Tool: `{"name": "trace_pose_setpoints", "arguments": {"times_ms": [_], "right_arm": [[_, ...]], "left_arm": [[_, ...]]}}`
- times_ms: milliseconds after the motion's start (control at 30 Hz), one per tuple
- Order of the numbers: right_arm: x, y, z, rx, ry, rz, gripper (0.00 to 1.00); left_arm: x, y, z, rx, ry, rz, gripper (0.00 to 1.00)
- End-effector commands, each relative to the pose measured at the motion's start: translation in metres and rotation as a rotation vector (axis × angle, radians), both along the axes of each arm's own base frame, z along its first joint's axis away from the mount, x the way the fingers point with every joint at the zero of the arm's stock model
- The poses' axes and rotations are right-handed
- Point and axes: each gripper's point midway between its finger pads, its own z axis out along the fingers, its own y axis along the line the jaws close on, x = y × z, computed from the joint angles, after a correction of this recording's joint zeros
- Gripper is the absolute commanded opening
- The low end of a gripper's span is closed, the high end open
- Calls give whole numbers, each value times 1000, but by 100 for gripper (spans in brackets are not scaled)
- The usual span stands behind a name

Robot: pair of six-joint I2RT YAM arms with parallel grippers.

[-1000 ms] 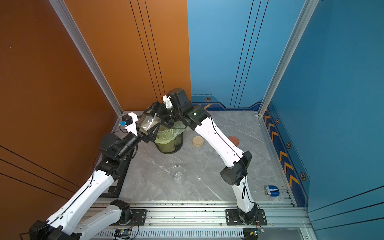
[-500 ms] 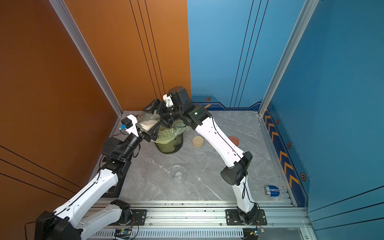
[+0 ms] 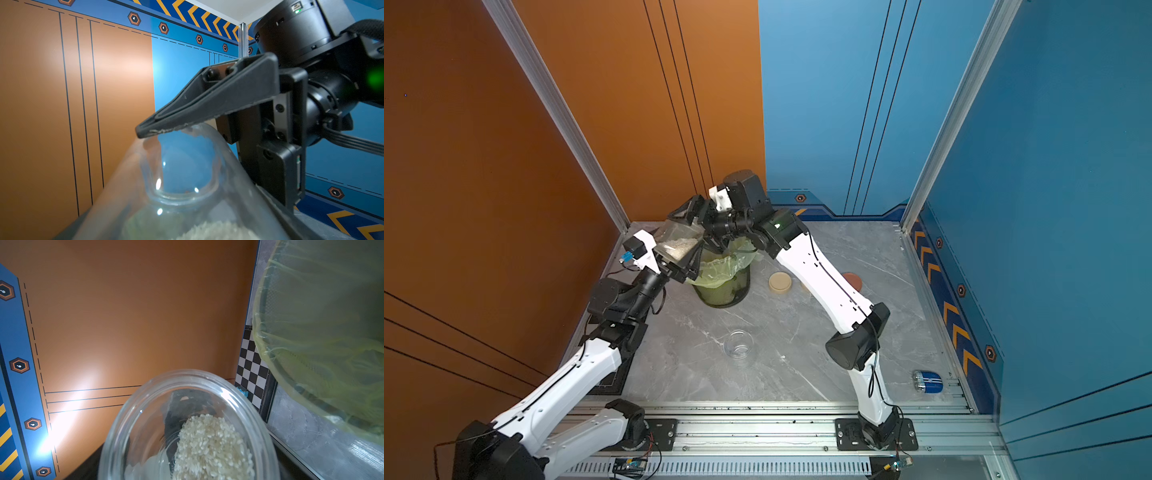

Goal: Empty moldy rice from jars
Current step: Pour the moldy rice from the jar into the trash bin.

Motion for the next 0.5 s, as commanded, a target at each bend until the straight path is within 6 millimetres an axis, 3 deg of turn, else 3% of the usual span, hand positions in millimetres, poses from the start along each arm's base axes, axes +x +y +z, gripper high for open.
{"name": "trace_pose_setpoints", "arguments": {"times_ms": [0,267,400,467], "right_arm": [[-17,0,42,110,-60,43,0],[-14,2,33,96,-46,42,0],[-12,1,28,84,-45,38,0],[-9,-2,24,74,-45,31,23]], "left_arm": [[-19,-7,19,-18,-76,-45,94],[-21,-3,29,-38,-91,-35,49],[-21,-1,32,-43,-98,-28,13],[-21,0,32,-46,-95,-25,0]]}}
